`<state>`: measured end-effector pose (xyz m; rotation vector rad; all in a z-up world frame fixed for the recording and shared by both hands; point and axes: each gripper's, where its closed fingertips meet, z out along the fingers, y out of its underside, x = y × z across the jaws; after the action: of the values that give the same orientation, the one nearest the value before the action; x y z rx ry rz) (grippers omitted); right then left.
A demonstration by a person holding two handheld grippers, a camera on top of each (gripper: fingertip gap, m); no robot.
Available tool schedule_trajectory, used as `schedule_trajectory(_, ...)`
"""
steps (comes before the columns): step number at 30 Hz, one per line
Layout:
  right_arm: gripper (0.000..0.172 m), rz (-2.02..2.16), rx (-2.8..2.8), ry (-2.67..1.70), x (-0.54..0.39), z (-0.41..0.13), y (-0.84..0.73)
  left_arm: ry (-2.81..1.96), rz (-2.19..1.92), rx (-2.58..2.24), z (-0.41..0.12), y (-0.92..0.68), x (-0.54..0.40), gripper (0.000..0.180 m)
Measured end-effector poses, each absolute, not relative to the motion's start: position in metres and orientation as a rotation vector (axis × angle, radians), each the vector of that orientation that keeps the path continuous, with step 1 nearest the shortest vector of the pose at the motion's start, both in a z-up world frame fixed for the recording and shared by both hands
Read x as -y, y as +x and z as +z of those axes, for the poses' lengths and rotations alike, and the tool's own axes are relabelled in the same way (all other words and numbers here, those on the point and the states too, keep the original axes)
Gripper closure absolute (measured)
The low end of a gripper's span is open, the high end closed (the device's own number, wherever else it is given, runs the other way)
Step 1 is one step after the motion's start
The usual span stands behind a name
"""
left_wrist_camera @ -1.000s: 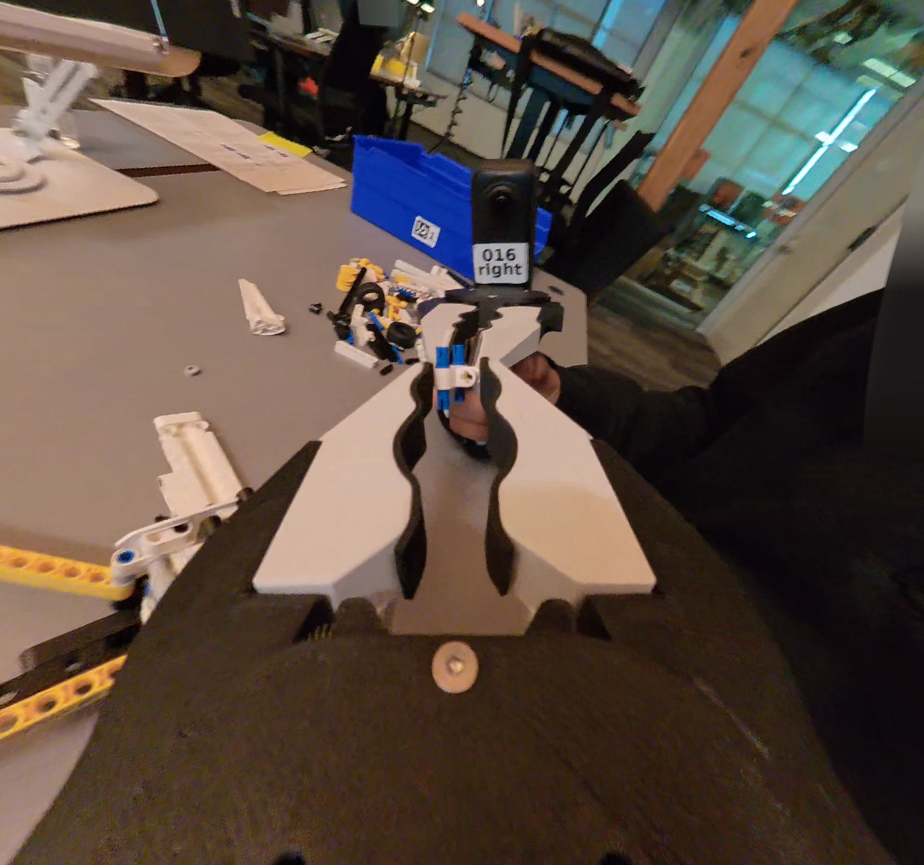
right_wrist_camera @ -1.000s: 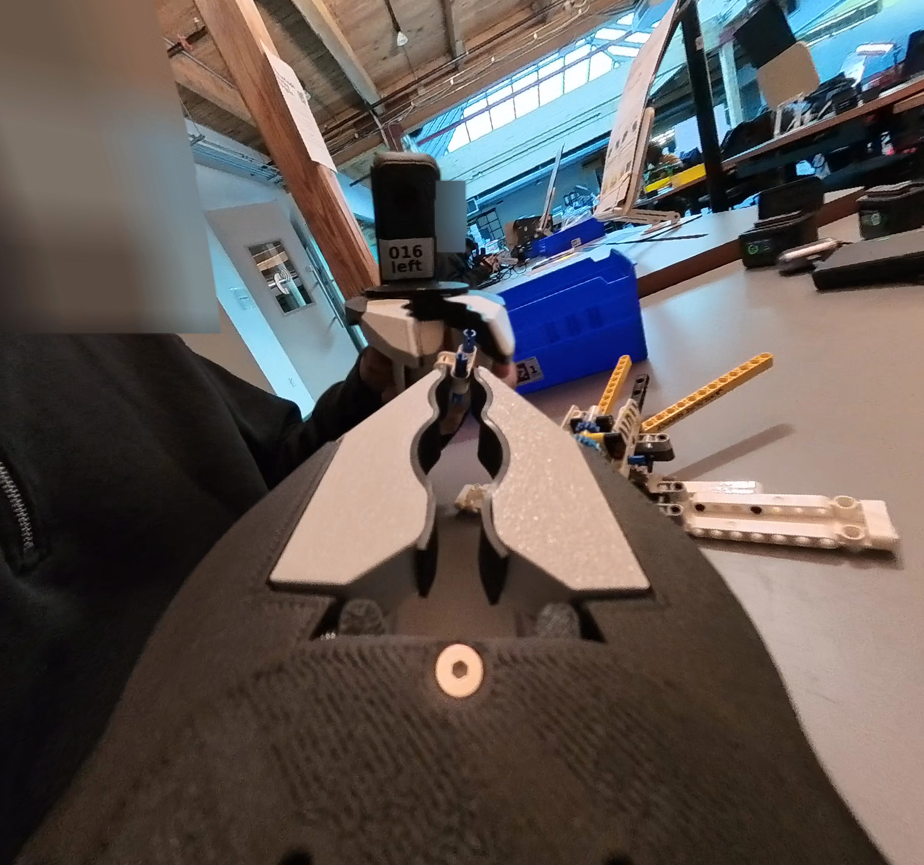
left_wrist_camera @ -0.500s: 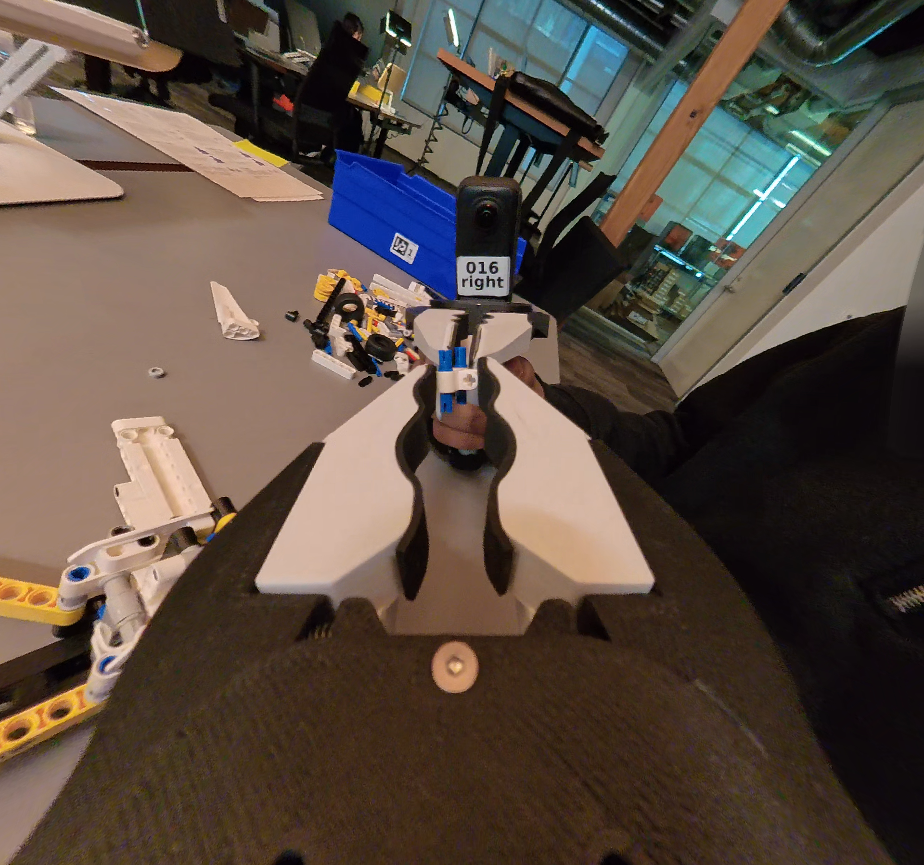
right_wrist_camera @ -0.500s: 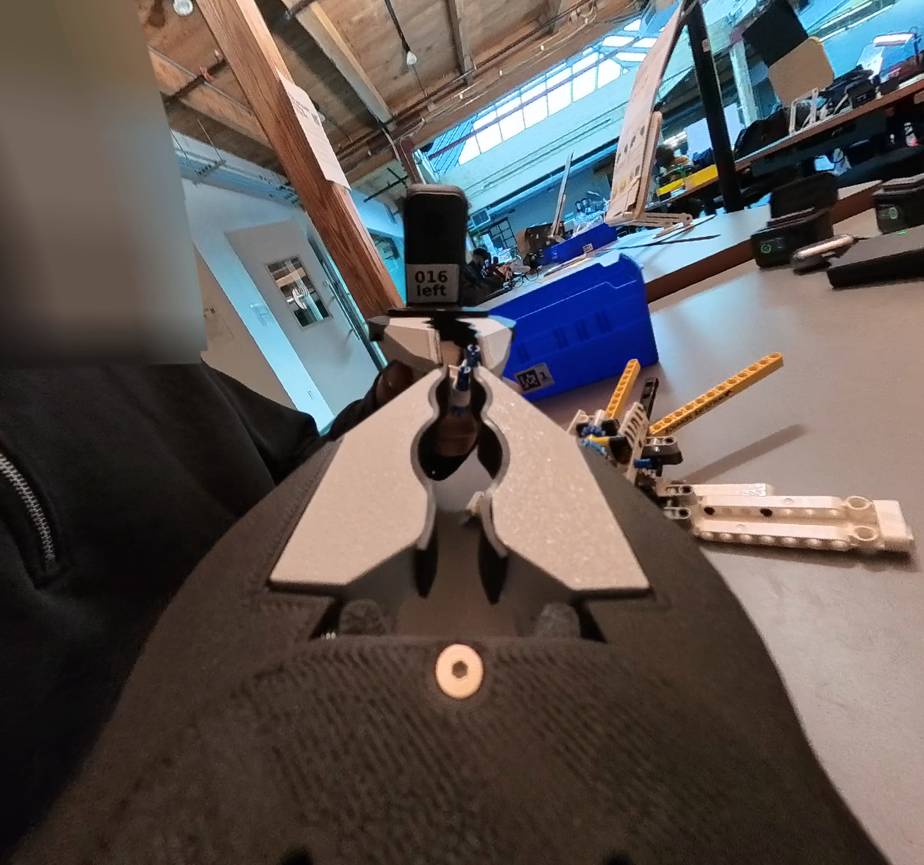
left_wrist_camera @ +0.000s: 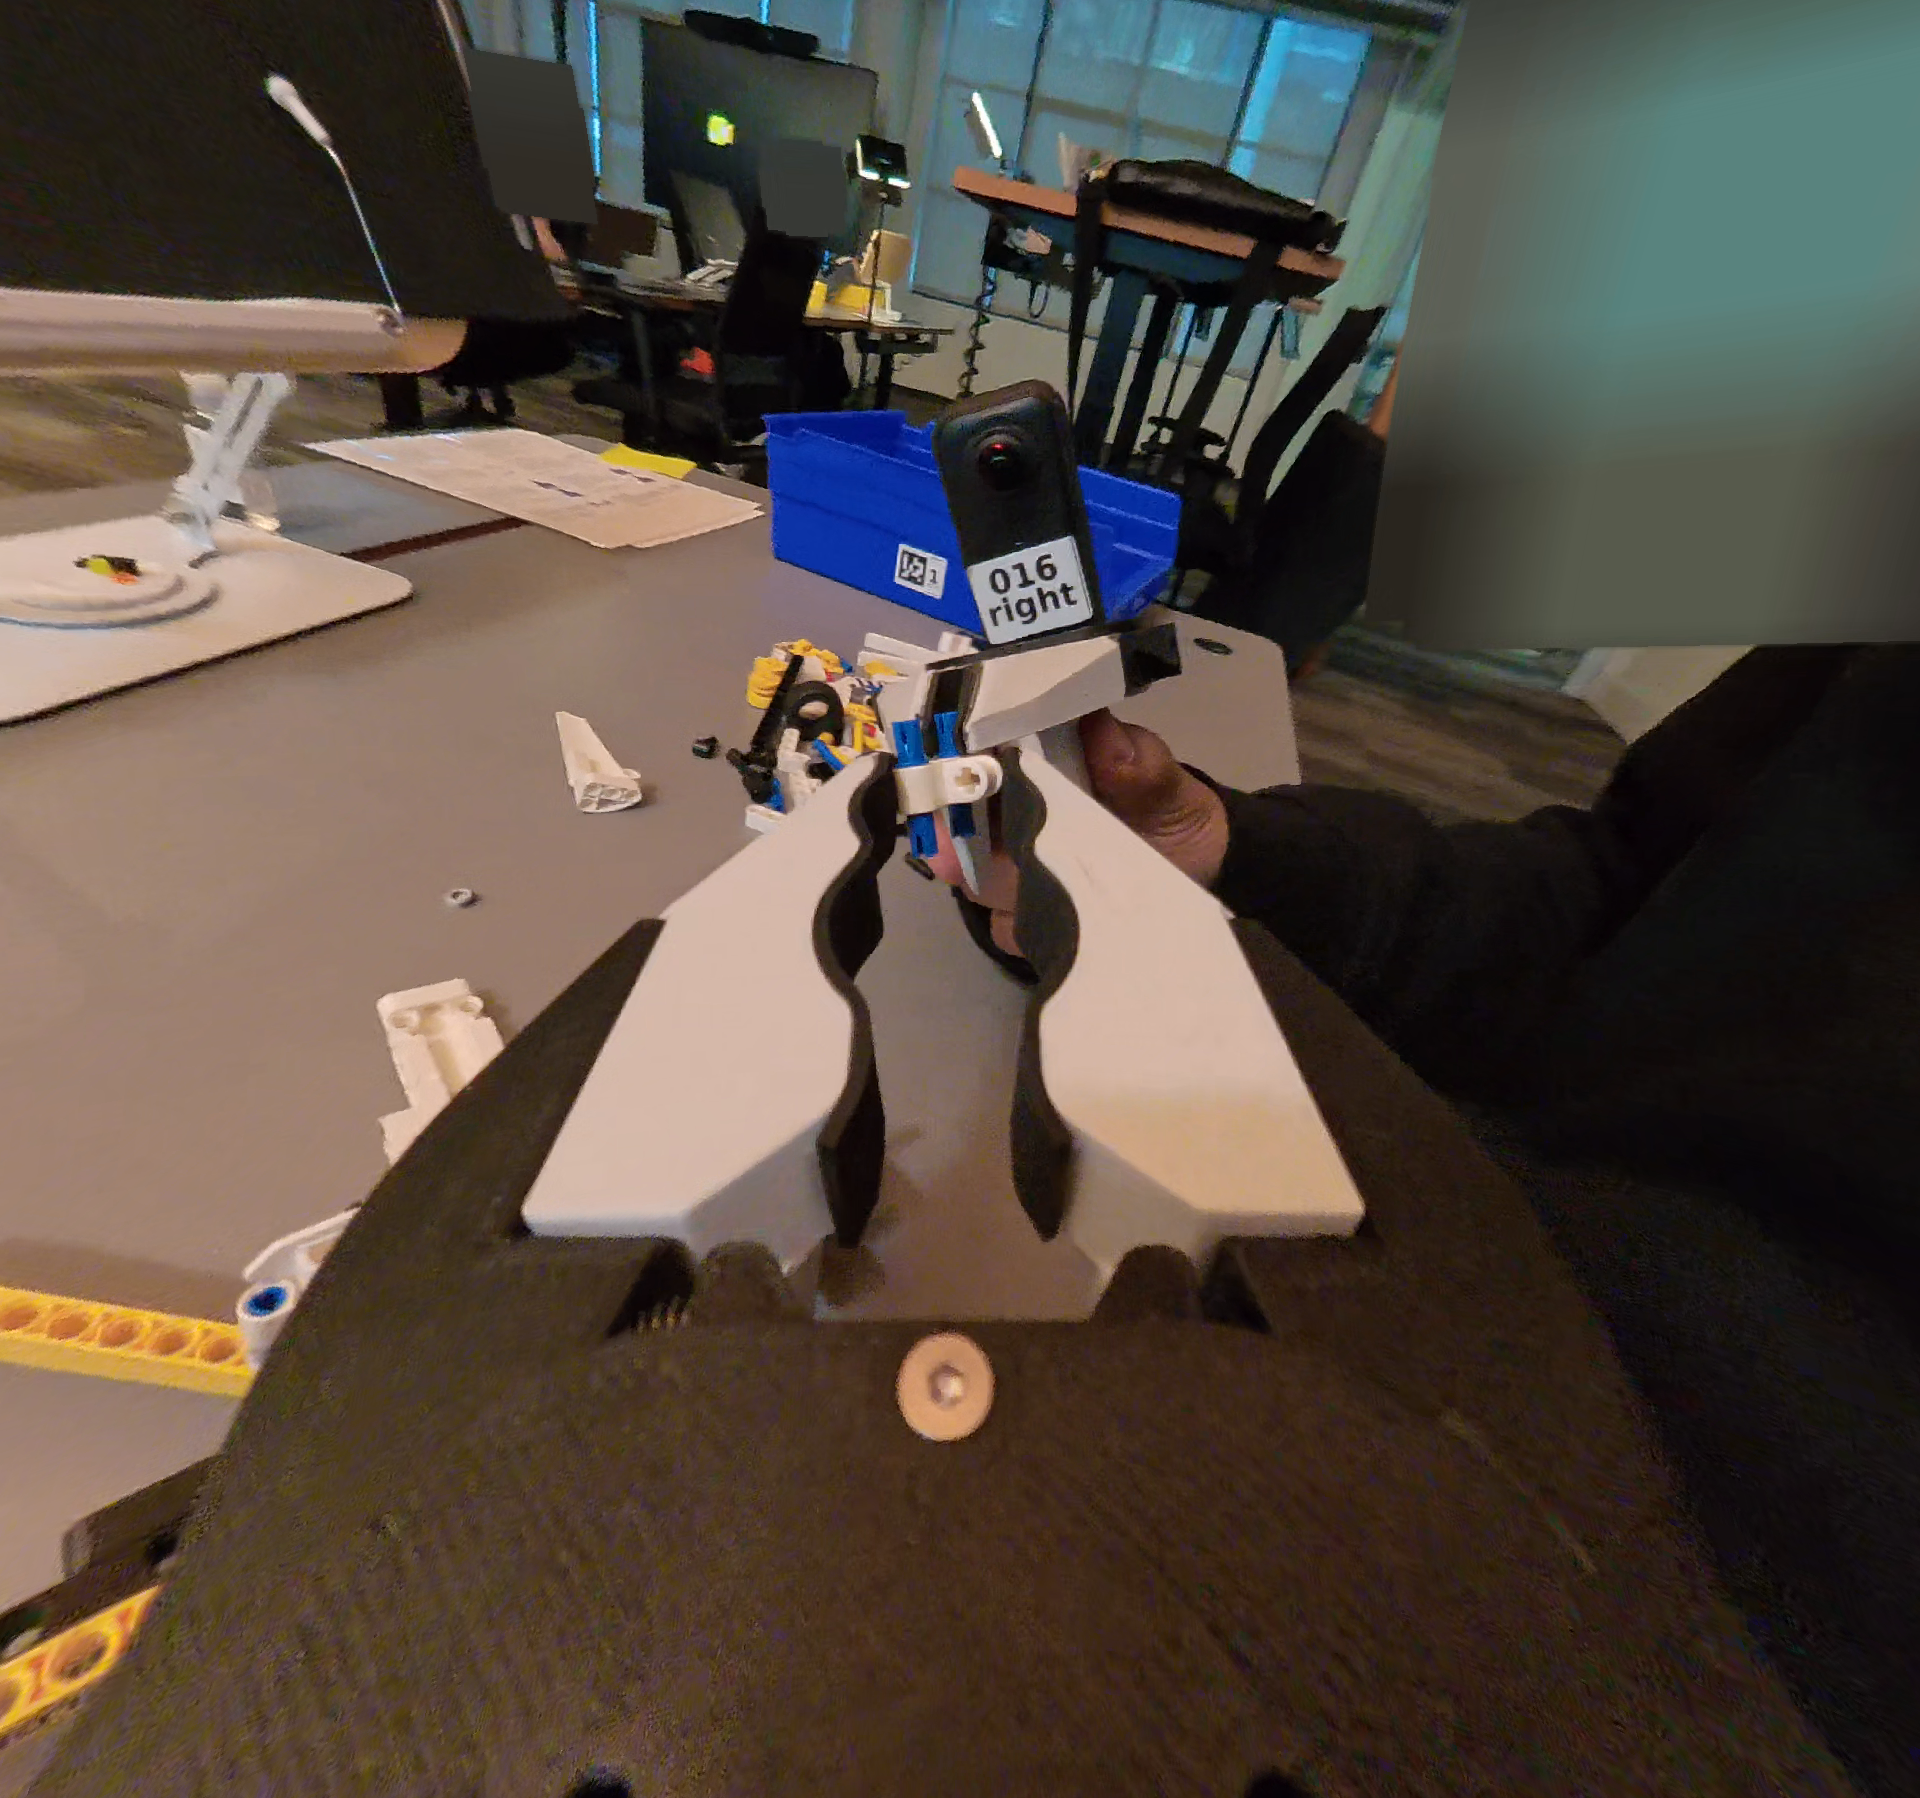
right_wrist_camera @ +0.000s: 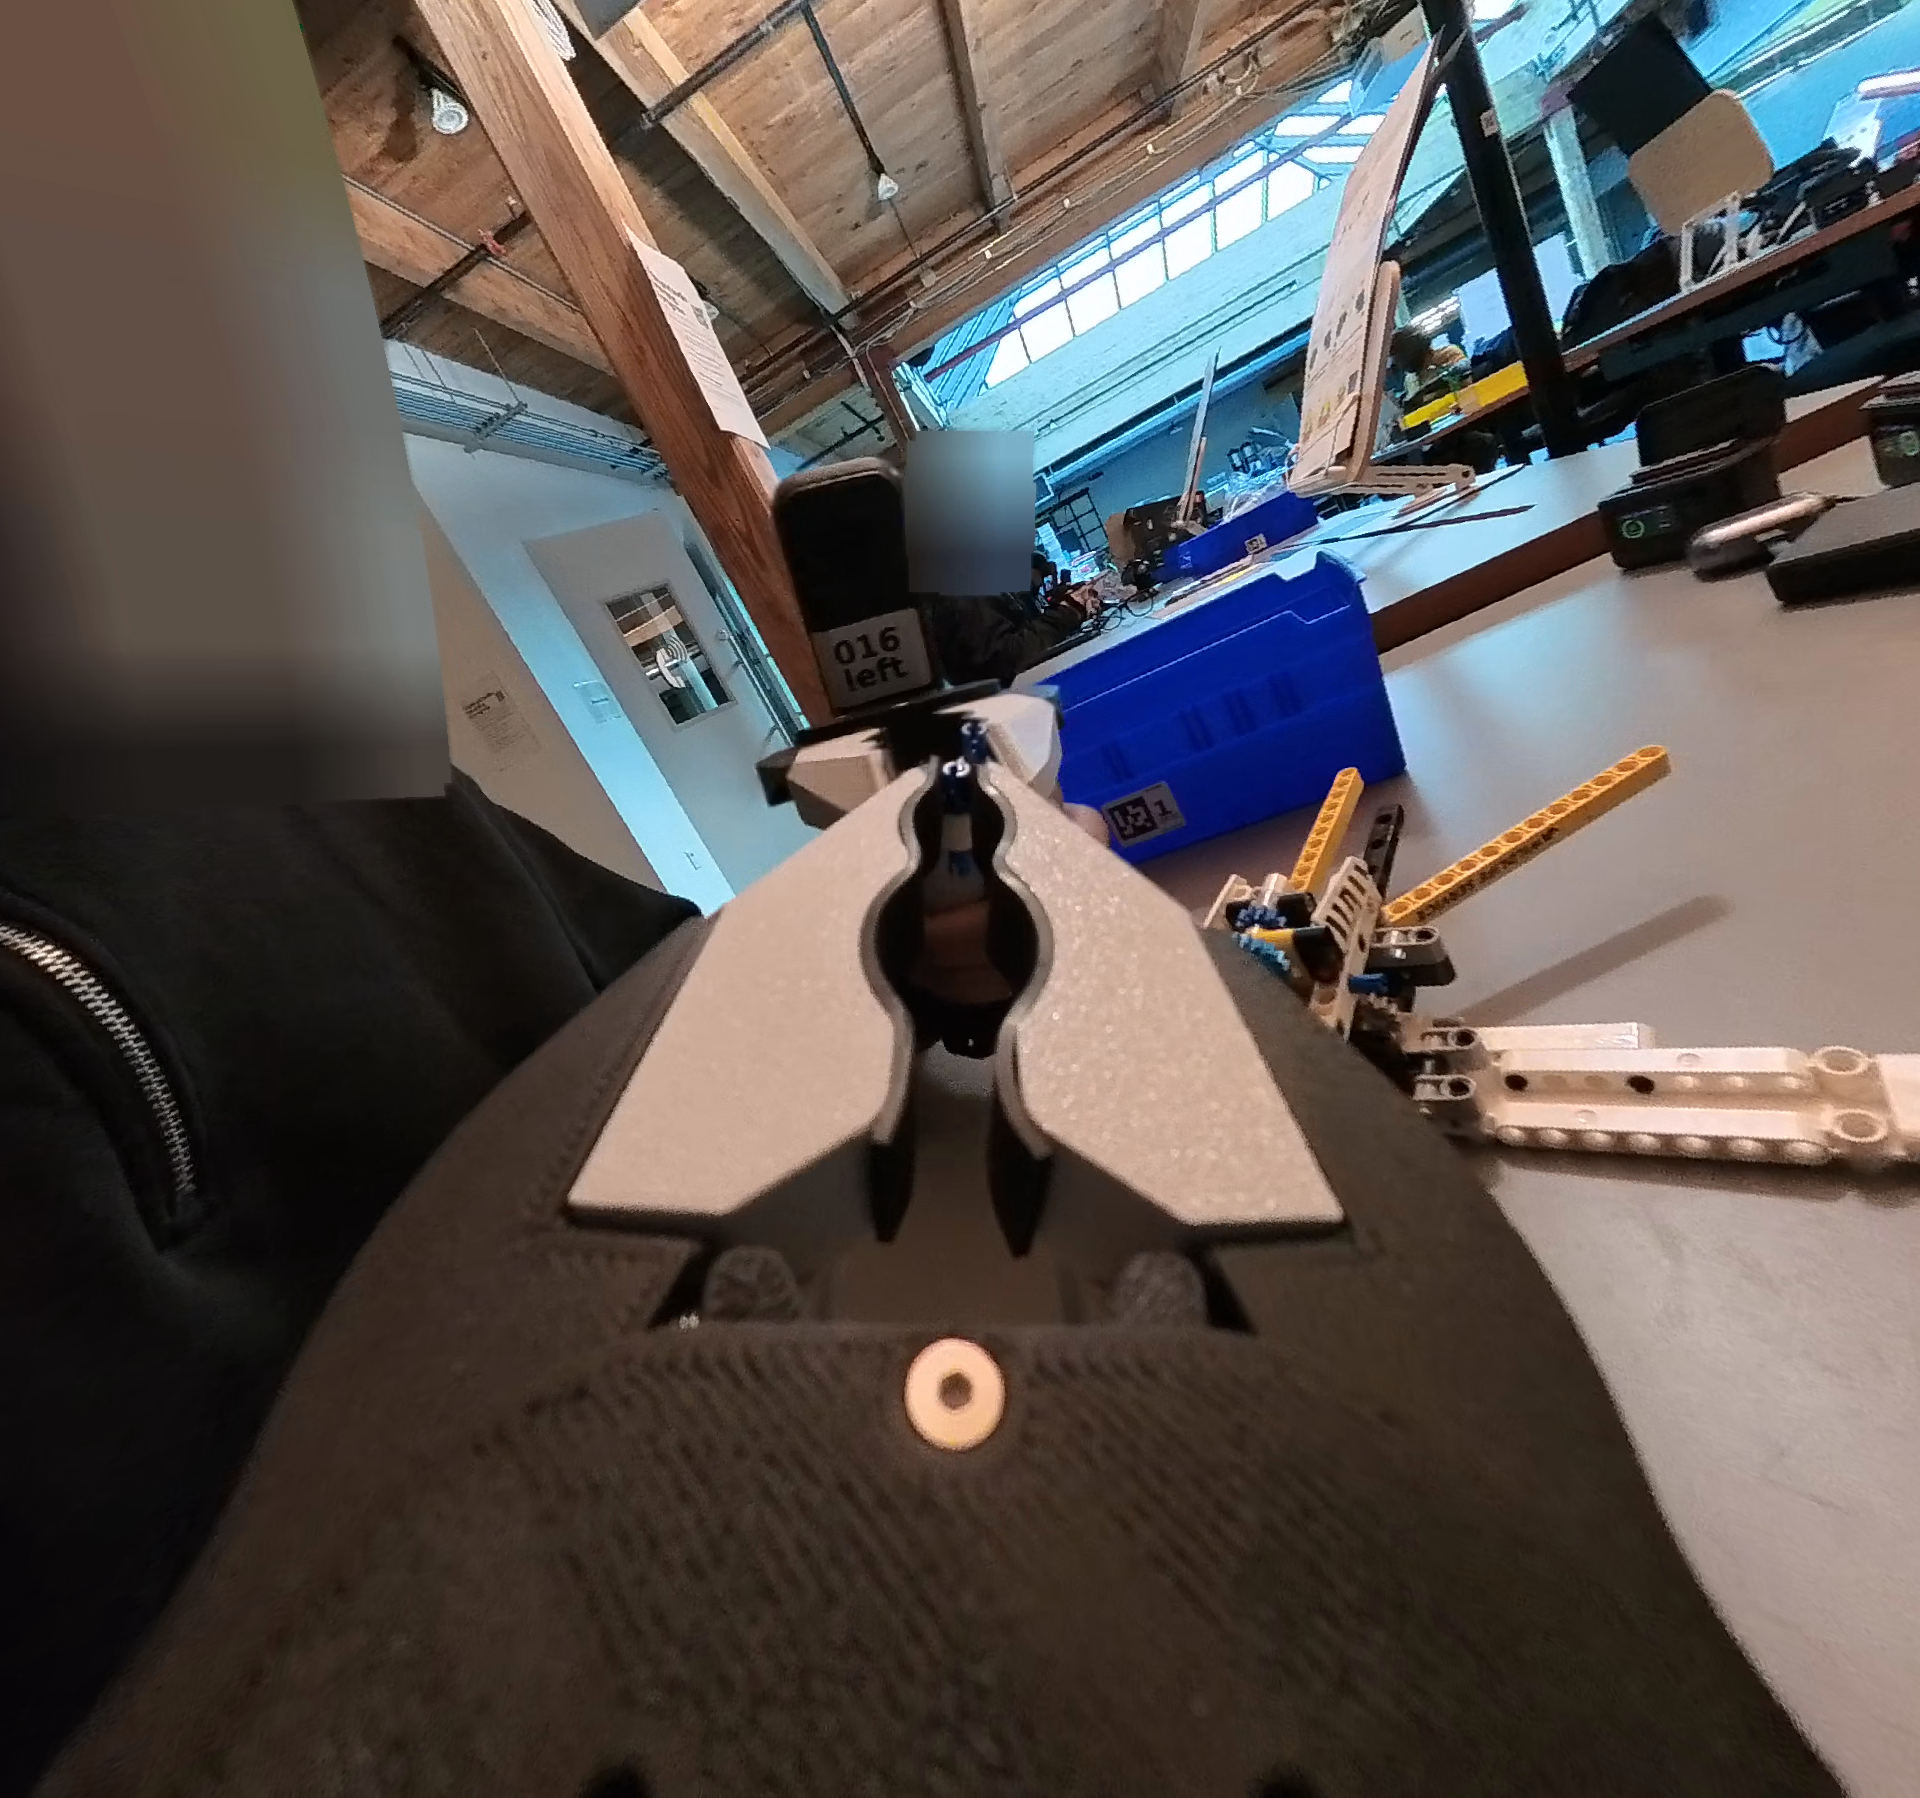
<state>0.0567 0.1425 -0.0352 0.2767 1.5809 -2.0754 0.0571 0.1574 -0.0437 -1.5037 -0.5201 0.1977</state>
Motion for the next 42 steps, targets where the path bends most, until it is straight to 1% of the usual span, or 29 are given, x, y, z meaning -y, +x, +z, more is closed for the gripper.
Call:
schedule_trajectory(9, 0.171, -2.106, -1.45, 0.326, -0.149, -0.027, 0.051, -1.459, 0.224, 0.556, -0.043, 0.054, -0.166, 0.163)
schedule_trajectory(11, 0.171, -2.113, -1.387, 0.354, -0.153, -0.025, 0.047, -1.49, 0.248, 0.539, -0.047, 0.058, -0.173, 0.173)
schedule_trajectory(16, 0.17, -2.102, -1.344, 0.371, -0.155, -0.024, 0.046, -1.502, 0.27, 0.529, -0.046, 0.057, -0.171, 0.173)
schedule_trajectory(19, 0.17, -2.069, -1.316, 0.376, -0.153, -0.024, 0.046, -1.501, 0.378, 0.475, -0.042, 0.057, -0.169, 0.172)
schedule_trajectory(22, 0.17, -2.044, -1.261, 0.393, -0.155, -0.023, 0.044, -1.488, 0.596, 0.391, -0.034, 0.058, -0.164, 0.169)
schedule_trajectory(24, 0.17, -2.036, -1.242, 0.408, -0.157, -0.024, 0.042, -1.536, 0.734, 0.348, -0.036, 0.057, -0.164, 0.171)
schedule_trajectory(26, 0.17, -2.023, -1.239, 0.419, -0.157, -0.025, 0.041, -1.556, 0.784, 0.336, -0.038, 0.056, -0.165, 0.169)
schedule_trajectory(31, 0.17, -1.984, -1.253, 0.42, -0.154, -0.028, 0.044, -1.515, 0.663, 0.382, -0.039, 0.056, -0.165, 0.165)
schedule_trajectory(39, 0.17, -1.88, -1.17, 0.421, -0.153, -0.03, 0.046, -1.472, 0.557, 0.386, -0.038, 0.06, -0.167, 0.167)
schedule_trajectory(41, 0.17, -1.881, -1.184, 0.423, -0.152, -0.031, 0.046, -1.489, 0.622, 0.378, -0.038, 0.058, -0.165, 0.159)
schedule_trajectory(42, 0.17, -1.885, -1.201, 0.419, -0.152, -0.032, 0.047, -1.505, 0.659, 0.362, -0.039, 0.058, -0.164, 0.158)
